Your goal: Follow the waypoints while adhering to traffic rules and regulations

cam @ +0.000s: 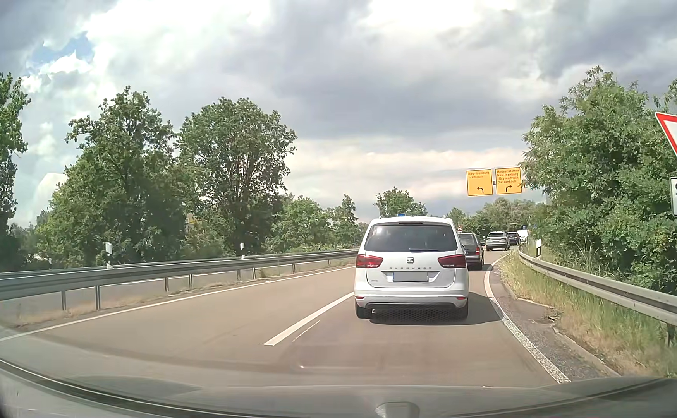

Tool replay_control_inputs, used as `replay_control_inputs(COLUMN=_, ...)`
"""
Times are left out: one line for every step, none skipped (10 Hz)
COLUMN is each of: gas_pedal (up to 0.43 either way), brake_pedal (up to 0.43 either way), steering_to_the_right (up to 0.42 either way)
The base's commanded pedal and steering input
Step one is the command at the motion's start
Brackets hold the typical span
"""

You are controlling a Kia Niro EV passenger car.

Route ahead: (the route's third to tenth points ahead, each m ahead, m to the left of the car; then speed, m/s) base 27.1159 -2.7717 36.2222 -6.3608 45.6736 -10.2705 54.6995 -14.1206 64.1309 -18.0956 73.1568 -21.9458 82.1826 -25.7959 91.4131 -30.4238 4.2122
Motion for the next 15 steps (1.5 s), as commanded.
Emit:
replay_control_inputs(gas_pedal=0.118, brake_pedal=0.037, steering_to_the_right=0.076)
replay_control_inputs(gas_pedal=0.130, brake_pedal=0.037, steering_to_the_right=0.076)
replay_control_inputs(gas_pedal=0.130, brake_pedal=0.037, steering_to_the_right=0.077)
replay_control_inputs(gas_pedal=0.138, brake_pedal=0.037, steering_to_the_right=0.076)
replay_control_inputs(gas_pedal=0.138, brake_pedal=0.037, steering_to_the_right=0.076)
replay_control_inputs(gas_pedal=0.138, brake_pedal=0.037, steering_to_the_right=0.076)
replay_control_inputs(gas_pedal=0.138, brake_pedal=0.037, steering_to_the_right=0.077)
replay_control_inputs(gas_pedal=0.138, brake_pedal=0.037, steering_to_the_right=0.077)
replay_control_inputs(gas_pedal=0.138, brake_pedal=0.037, steering_to_the_right=0.076)
replay_control_inputs(gas_pedal=0.138, brake_pedal=0.037, steering_to_the_right=0.076)
replay_control_inputs(gas_pedal=0.138, brake_pedal=0.037, steering_to_the_right=0.076)
replay_control_inputs(gas_pedal=0.150, brake_pedal=0.037, steering_to_the_right=0.076)
replay_control_inputs(gas_pedal=0.150, brake_pedal=0.037, steering_to_the_right=0.076)
replay_control_inputs(gas_pedal=0.150, brake_pedal=0.037, steering_to_the_right=0.076)
replay_control_inputs(gas_pedal=0.150, brake_pedal=0.037, steering_to_the_right=0.076)
